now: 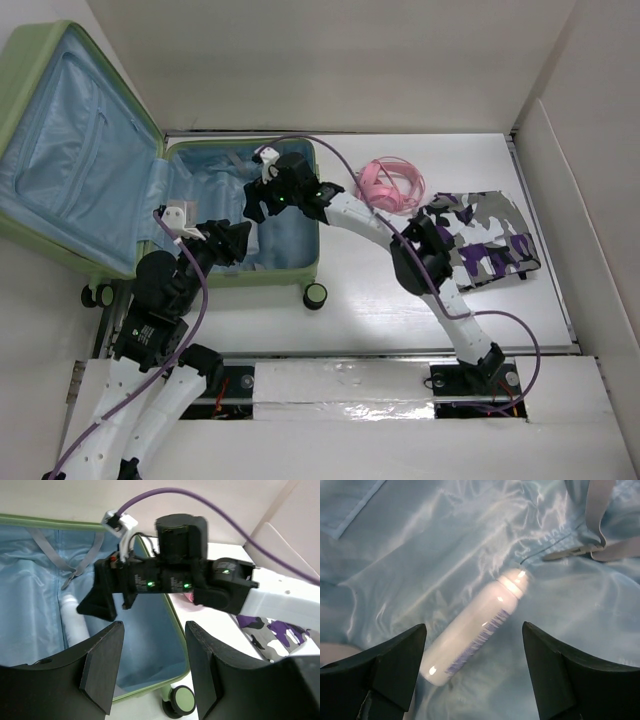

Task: Pack the luggage

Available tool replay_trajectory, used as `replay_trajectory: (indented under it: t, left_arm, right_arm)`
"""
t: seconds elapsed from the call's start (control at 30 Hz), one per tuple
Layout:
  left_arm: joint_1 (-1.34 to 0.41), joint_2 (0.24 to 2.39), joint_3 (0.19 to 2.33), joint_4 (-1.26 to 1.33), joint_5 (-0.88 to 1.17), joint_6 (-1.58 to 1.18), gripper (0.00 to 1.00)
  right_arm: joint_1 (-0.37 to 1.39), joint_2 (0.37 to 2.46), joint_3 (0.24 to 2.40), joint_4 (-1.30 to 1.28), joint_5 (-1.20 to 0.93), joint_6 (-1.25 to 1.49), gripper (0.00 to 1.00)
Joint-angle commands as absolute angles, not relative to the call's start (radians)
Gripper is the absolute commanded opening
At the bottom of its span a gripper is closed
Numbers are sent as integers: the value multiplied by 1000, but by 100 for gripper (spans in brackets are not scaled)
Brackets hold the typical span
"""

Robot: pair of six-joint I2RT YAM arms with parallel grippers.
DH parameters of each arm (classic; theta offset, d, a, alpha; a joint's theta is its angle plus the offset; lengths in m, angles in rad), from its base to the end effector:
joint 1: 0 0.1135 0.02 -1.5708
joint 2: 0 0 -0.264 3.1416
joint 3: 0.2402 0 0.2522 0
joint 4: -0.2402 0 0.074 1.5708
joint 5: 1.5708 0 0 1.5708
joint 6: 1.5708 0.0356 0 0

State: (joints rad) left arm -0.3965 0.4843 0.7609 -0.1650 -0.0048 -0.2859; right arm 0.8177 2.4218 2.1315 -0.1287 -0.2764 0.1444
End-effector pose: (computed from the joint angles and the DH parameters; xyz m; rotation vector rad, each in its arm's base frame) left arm 0.1057 -0.0441 0.3732 0.0780 1.4810 -0.5516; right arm 0.3822 0.4220 0.2309 -0.8634 1.8991 0.8804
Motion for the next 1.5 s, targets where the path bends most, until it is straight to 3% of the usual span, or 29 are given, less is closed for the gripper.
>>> replay_trajectory:
  t: [0.0,0.03,0.07,0.1,0.17,0.23,0.3,0.33,0.37,0.4,0.43,0.5,0.53,0.63,0.87,1.17,1.47]
  left_arm:
    - [-391,491,759,-137,-6,-284,49]
    - [-391,489,759,-135,-6,-282,49]
    - [-391,489,759,-137,-8,-282,49]
    - [-391,489,759,-138,-11,-282,49]
    - [-391,486,759,-140,-11,-284,49]
    - [-391,477,758,-137,-6,-285,49]
    - [-391,472,758,-133,-6,-285,49]
    - [-391,472,758,-135,-5,-287,49]
    - [-391,472,758,-135,-6,-287,49]
    - [-391,472,758,-133,-6,-288,49]
    - [-391,471,758,-132,0,-288,49]
    - [-391,474,758,-130,32,-290,49]
    - [-391,477,758,-129,37,-290,49]
    - [-391,476,759,-130,51,-290,49]
    - [-391,466,759,-133,43,-287,49]
    - [-391,463,758,-133,52,-287,49]
    - [-391,454,759,-133,58,-287,49]
  right_arm:
    - [799,2225,2065,-12,-356,144,81]
    - [789,2183,2027,53,-365,143,74]
    - [757,2089,1923,89,-362,143,45]
    - [735,2042,1867,119,-347,140,30]
    - [660,1967,1740,155,-260,123,9]
    - [609,1910,1695,71,-169,86,8]
    - [546,1870,1614,22,-28,55,19]
    - [529,1853,1573,21,15,49,29]
    - [508,1833,1530,26,56,45,44]
    - [486,1813,1488,35,80,34,69]
    - [441,1780,1417,49,81,31,79]
    - [391,1766,1378,40,51,23,96]
    - [341,1767,1362,38,29,23,100]
    - [287,1807,1413,-35,-96,11,100]
    - [298,1956,1644,-129,-118,-8,100]
    - [356,2031,1614,-103,69,133,100]
    - [406,2109,1678,-163,86,193,98]
